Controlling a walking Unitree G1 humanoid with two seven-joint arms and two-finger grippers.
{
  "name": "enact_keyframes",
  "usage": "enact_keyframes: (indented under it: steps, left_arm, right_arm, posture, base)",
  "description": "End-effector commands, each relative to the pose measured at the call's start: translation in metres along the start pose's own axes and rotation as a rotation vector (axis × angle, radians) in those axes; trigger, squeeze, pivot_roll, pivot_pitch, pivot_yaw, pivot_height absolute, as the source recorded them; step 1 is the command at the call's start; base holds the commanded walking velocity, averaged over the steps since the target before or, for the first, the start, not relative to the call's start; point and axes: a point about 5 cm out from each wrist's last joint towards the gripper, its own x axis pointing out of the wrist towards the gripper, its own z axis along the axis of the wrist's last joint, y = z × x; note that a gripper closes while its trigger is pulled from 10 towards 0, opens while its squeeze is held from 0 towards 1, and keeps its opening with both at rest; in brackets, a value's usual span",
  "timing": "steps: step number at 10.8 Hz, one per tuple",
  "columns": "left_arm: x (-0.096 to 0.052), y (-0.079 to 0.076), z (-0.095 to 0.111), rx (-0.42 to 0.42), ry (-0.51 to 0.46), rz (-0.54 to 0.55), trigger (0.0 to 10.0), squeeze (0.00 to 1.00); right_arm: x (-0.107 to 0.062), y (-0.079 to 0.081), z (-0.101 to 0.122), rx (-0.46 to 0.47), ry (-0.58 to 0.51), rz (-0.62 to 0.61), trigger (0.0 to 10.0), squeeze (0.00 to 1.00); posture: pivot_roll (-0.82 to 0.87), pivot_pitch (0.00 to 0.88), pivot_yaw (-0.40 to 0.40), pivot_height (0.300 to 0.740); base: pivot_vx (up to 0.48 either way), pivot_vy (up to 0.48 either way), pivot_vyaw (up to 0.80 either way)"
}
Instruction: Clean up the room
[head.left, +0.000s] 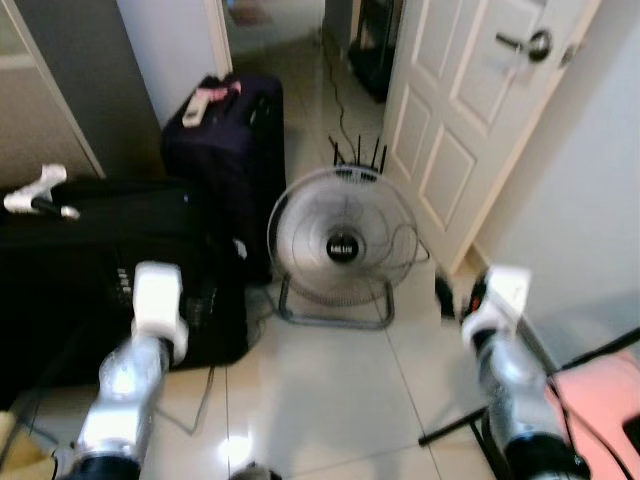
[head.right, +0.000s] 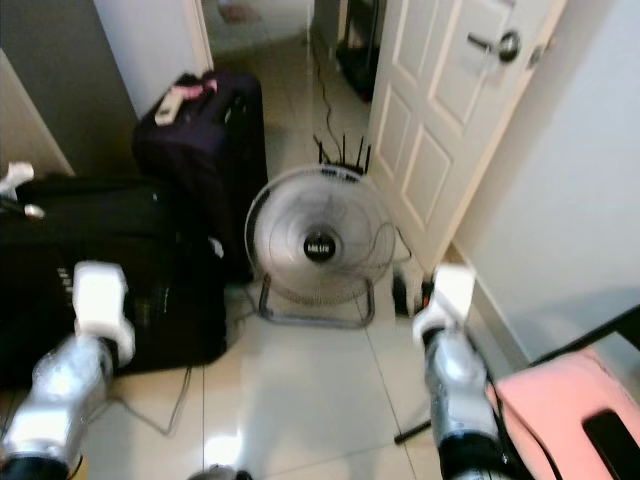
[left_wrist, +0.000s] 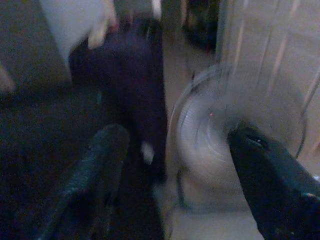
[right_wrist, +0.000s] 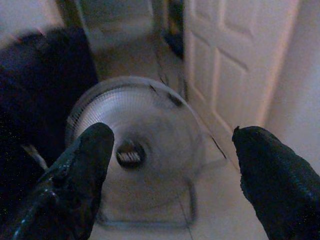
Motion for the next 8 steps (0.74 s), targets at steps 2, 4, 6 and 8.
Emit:
enact_keyframes:
  steps: [2, 4, 6, 8]
  left_arm:
    - [0.004, -0.012, 0.035, 0.019, -0.077, -0.021, 10.0, 1.00]
    - [-0.008, -0.037, 0.062, -0.147, -0.153, -0.129, 10.0, 1.00]
    - [-0.019, -0.050, 0.058, -0.054, -0.106, -0.171, 10.0, 1.00]
    - [-0.023, -0.044, 0.063, -0.119, -0.115, -0.076, 10.0, 0.93]
  right_arm:
    - [-0.005, 0.019, 0.021, -0.008, -0.053, 0.045, 10.0, 0.00]
    - [-0.022, 0.045, 0.040, -0.106, -0.097, 0.150, 10.0, 0.00]
    - [-0.033, 0.057, 0.049, -0.108, -0.093, 0.225, 10.0, 0.00]
    - [-0.036, 0.057, 0.050, -0.115, -0.070, 0.243, 10.0, 0.00]
  posture:
    - [0.04, 0.000, 0.010, 0.740]
    - [0.02, 0.000, 0.026, 0.740]
    - [0.03, 0.000, 0.031, 0.740]
    - [0.04, 0.000, 0.026, 0.740]
  base:
    - [0.000, 0.000, 0.00]
    - [0.000, 0.000, 0.00]
    - [0.000, 0.000, 0.80]
    - [0.000, 0.000, 0.80]
